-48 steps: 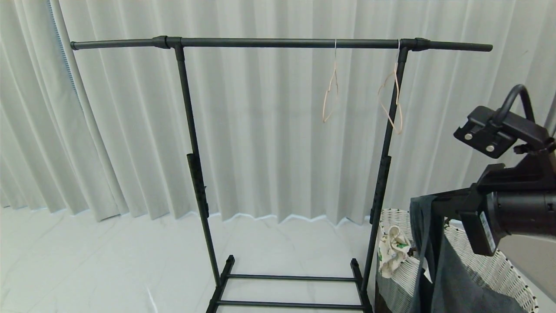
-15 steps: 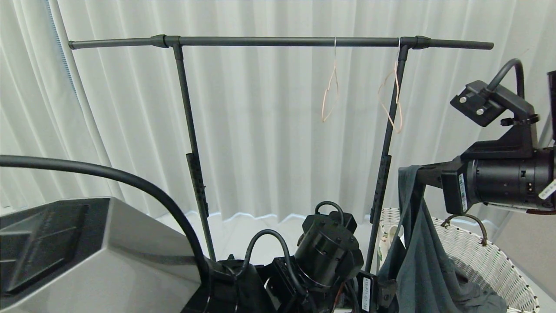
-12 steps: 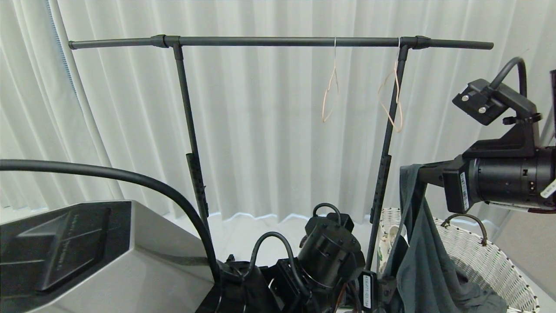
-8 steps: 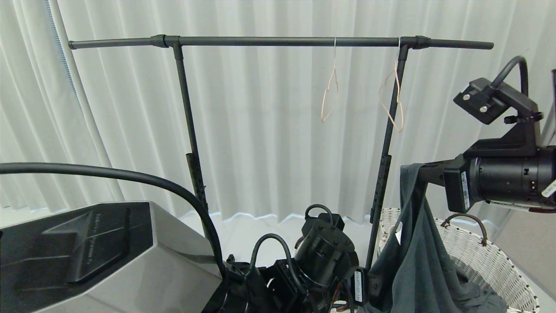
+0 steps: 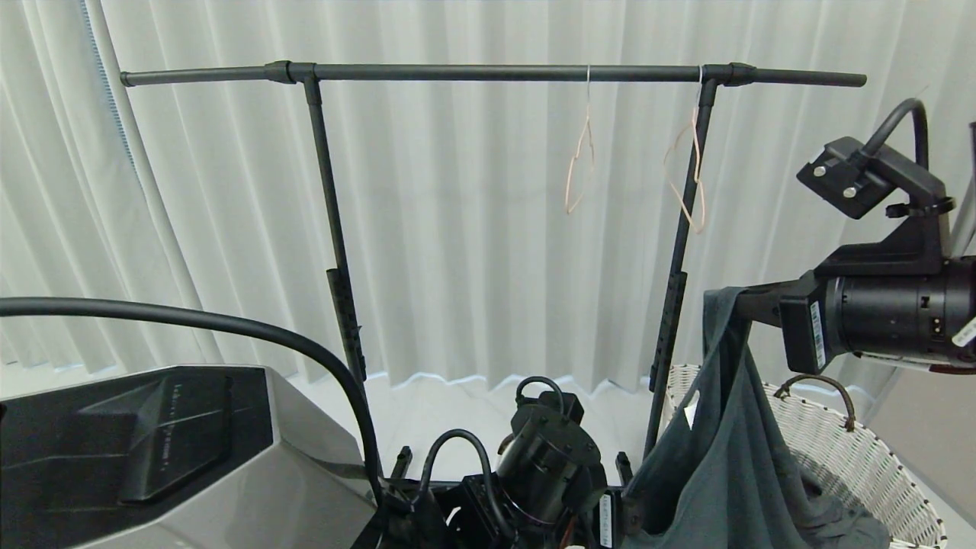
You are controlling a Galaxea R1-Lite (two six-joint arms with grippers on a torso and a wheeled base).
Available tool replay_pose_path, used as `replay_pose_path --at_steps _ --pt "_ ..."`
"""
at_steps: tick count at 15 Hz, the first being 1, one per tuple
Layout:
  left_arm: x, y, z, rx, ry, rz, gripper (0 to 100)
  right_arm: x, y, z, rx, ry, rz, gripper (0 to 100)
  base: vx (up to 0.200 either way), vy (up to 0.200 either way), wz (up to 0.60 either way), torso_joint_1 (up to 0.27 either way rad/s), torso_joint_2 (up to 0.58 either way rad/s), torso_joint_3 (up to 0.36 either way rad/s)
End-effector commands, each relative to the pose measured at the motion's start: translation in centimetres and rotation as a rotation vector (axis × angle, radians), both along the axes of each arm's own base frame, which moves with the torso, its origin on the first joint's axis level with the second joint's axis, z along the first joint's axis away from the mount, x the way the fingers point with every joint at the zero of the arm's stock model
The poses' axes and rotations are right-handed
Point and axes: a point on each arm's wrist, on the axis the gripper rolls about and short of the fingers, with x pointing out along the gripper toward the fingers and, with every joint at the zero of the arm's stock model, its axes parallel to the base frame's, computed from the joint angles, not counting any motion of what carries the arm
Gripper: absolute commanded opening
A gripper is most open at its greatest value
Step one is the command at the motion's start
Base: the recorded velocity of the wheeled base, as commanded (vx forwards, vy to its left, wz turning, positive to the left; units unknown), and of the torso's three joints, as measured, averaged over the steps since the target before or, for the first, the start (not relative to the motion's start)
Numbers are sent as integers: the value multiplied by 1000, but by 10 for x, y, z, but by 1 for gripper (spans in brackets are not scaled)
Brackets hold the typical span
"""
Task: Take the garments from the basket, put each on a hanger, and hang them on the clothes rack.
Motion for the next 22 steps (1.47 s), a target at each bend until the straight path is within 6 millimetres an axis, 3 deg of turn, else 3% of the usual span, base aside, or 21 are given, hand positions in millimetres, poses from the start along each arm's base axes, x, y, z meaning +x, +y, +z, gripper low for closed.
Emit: replay_pose_path --at_steps 1,4,8,11,12,14,16,18,22 --pt "0 1 3 -1 -12 12 0 0 0 0 1 -1 -1 0 0 0 0 0 0 0" --pt "-12 7 31 16 -148 149 0 2 -4 1 2 -6 -20 0 0 0 0 0 0 0" --pt "-59 76 130 -91 -219 155 0 -3 -9 12 36 -51 -28 0 0 0 0 0 0 0" --pt "-106 127 201 -134 -232 48 0 -12 -15 21 67 -94 -25 0 0 0 0 0 0 0" --pt "-113 138 221 -137 -256 37 0 -16 -18 25 78 -106 -19 0 0 0 0 0 0 0" --pt "-113 152 246 -58 -306 39 0 -22 -20 30 100 -138 -5 0 0 0 0 0 0 0" --pt "-107 159 258 26 -391 28 0 -23 -18 37 140 -183 18 0 0 0 0 0 0 0" --pt "-90 167 270 158 -522 44 0 -24 -19 48 171 -229 21 0 0 0 0 0 0 0" --pt "-75 174 310 183 -677 102 0 -19 -16 68 180 -291 17 0 0 0 0 0 0 0"
